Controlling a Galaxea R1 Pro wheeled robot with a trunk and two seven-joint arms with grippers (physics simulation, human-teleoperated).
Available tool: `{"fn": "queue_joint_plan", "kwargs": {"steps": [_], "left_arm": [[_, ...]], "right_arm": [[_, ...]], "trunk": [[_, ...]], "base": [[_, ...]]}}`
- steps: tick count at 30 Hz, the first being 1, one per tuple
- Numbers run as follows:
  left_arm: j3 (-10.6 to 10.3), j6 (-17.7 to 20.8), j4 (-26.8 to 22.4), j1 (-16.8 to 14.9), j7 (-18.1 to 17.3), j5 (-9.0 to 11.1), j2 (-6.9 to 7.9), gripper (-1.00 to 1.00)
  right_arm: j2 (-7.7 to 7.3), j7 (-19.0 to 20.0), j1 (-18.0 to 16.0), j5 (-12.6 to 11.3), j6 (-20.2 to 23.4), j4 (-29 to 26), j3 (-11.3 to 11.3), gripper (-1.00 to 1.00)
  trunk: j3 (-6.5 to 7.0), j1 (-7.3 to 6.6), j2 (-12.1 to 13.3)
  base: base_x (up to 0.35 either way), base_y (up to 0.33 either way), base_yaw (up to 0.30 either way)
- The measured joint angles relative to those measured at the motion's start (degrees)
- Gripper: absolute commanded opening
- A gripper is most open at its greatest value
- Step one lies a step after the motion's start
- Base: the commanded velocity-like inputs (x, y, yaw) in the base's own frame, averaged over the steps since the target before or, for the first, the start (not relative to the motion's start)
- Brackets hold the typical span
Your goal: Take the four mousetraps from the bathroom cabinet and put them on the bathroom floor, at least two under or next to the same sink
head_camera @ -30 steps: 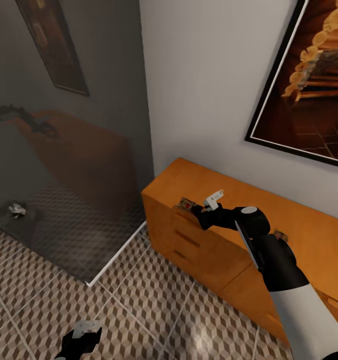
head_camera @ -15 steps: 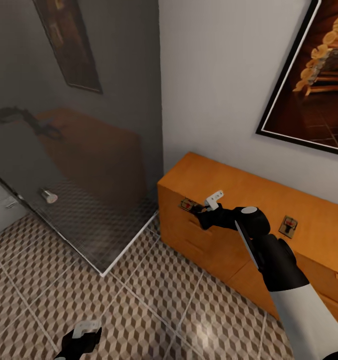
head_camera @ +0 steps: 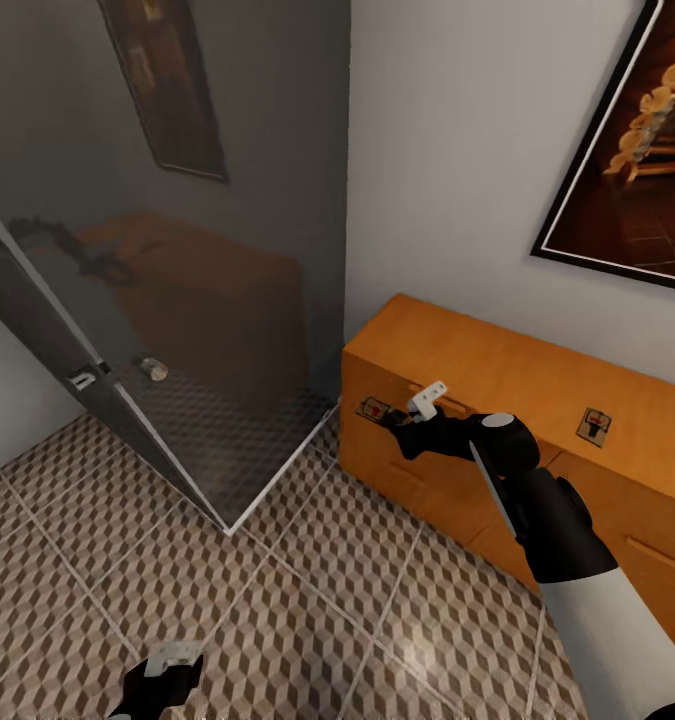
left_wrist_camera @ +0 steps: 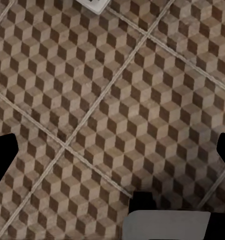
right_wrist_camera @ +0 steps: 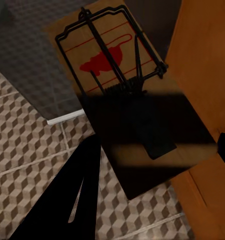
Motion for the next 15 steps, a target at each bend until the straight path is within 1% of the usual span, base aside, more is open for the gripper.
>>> {"fn": "queue_joint_plan", "kwargs": {"steps": [8,13,15], "left_arm": [[0.0,0.0,0.0,0.0,0.0,0.0,0.0,1.0],[0.0,0.02,-0.01,0.0,-0.02,-0.01,0.0,1.0],[0.0,0.02,-0.01,0.0,-0.03,-0.01,0.0,1.0]], "right_arm": [[-0.02,0.0,0.0,0.07,0.0,0.05,-0.06,-1.0],[-0.19,-0.07,0.0,0.02,-0.08,0.74,-0.03,-1.0],[-0.35,-0.09,0.0,0.05,-0.39,2.98,0.0,-1.0]], "trunk": [[0.0,0.0,0.0],[0.0,-0.02,0.0],[-0.01,-0.01,0.0]], "base": [[-0.178,0.221,0.0],[-0.052,0.065,0.0],[-0.008,0.01,0.0]]}}
